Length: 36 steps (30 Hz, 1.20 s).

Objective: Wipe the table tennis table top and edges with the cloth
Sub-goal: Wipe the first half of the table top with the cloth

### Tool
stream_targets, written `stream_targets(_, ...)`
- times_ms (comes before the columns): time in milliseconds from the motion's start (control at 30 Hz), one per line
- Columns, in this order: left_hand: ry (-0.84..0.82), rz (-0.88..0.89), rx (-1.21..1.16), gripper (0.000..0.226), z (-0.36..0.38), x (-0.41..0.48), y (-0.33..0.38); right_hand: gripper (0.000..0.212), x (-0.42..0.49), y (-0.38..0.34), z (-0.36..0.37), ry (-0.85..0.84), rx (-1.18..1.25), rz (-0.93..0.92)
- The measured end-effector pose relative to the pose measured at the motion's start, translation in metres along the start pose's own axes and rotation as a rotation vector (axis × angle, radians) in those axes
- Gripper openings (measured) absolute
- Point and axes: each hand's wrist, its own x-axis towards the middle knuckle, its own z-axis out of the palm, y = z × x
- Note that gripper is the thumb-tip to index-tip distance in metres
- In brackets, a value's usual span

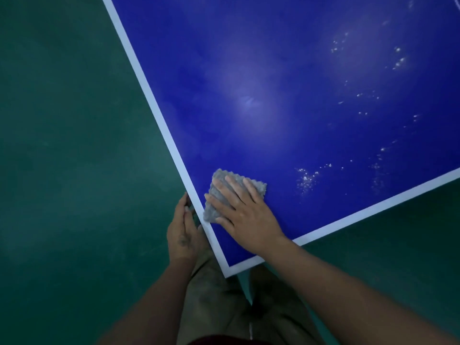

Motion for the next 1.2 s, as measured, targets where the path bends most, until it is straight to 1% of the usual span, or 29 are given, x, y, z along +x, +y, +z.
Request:
stream_targets(67,-0.009,-0.059,0.007,0.038,0.006,-0.001,0.002,0.063,-0.024,0.031,-0.002,-0.042,-0.034,-0.126)
stream_targets(100,0.0,-0.082,0.013,0.035,0.01,-0.001,0.005,0.063,-0.032,0.051,-0.005,-0.043,-0.046,-0.144)
stream_targets(133,0.02,-0.1,0.0,0.033,0.015,-0.002,0.008,0.062,-0.038,0.073,-0.01,-0.028,-0.047,-0.109)
stream_targets(167,0.052,-0.107,-0.034,0.032,0.021,-0.003,0.012,0.062,-0.041,0.094,-0.015,-0.001,-0.038,-0.023)
stream_targets(233,0.129,-0.122,-0.11,0.036,0.034,-0.01,0.019,0.063,-0.042,0.13,-0.028,0.033,-0.022,0.234)
stream_targets(300,0.176,-0.199,-0.123,0.047,0.047,-0.019,0.025,0.065,-0.038,0.145,-0.035,0.025,-0.027,0.471)
stream_targets(333,0.189,-0.232,-0.08,0.053,0.051,-0.022,0.027,0.066,-0.034,0.144,-0.036,0.022,-0.029,0.538)
stream_targets(367,0.201,-0.229,-0.022,0.058,0.056,-0.022,0.028,0.067,-0.029,0.137,-0.035,0.023,-0.029,0.563)
stream_targets(433,0.222,-0.175,0.066,0.062,0.06,-0.021,0.027,0.067,-0.022,0.111,-0.028,0.035,-0.031,0.507)
stream_targets(533,0.259,-0.14,0.197,0.068,0.059,-0.018,0.024,0.068,-0.026,0.054,-0.007,0.056,-0.009,0.283)
stream_targets(600,0.292,-0.133,0.277,0.07,0.061,-0.018,0.024,0.066,-0.039,0.028,0.004,0.055,0.019,0.194)
stream_targets(667,0.299,-0.129,0.31,0.065,0.061,-0.02,0.027,0.063,-0.048,0.035,0.007,0.05,0.031,0.119)
stream_targets(733,0.306,-0.138,0.335,0.056,0.061,-0.021,0.028,0.062,-0.05,0.066,0.002,0.051,0.006,0.072)
stream_targets(767,0.309,-0.144,0.347,0.05,0.061,-0.021,0.027,0.062,-0.05,0.086,-0.003,0.059,-0.006,0.095)
stream_targets(800,0.315,-0.15,0.351,0.046,0.061,-0.021,0.025,0.062,-0.048,0.108,-0.01,0.065,-0.009,0.156)
stream_targets(933,0.342,-0.161,0.358,0.046,0.064,-0.021,0.022,0.063,-0.035,0.183,-0.038,0.044,0.031,0.533)
stream_targets(1000,0.356,-0.167,0.369,0.046,0.064,-0.022,0.024,0.064,-0.027,0.194,-0.045,0.033,0.059,0.655)
stream_targets(1033,0.36,-0.17,0.383,0.046,0.064,-0.022,0.024,0.065,-0.023,0.188,-0.045,0.035,0.058,0.687)
stream_targets(1100,0.361,-0.172,0.393,0.047,0.064,-0.021,0.024,0.066,-0.018,0.162,-0.04,0.053,0.05,0.68)
stream_targets(1200,0.363,-0.158,0.388,0.047,0.064,-0.02,0.022,0.066,-0.029,0.101,-0.019,0.07,0.042,0.509)
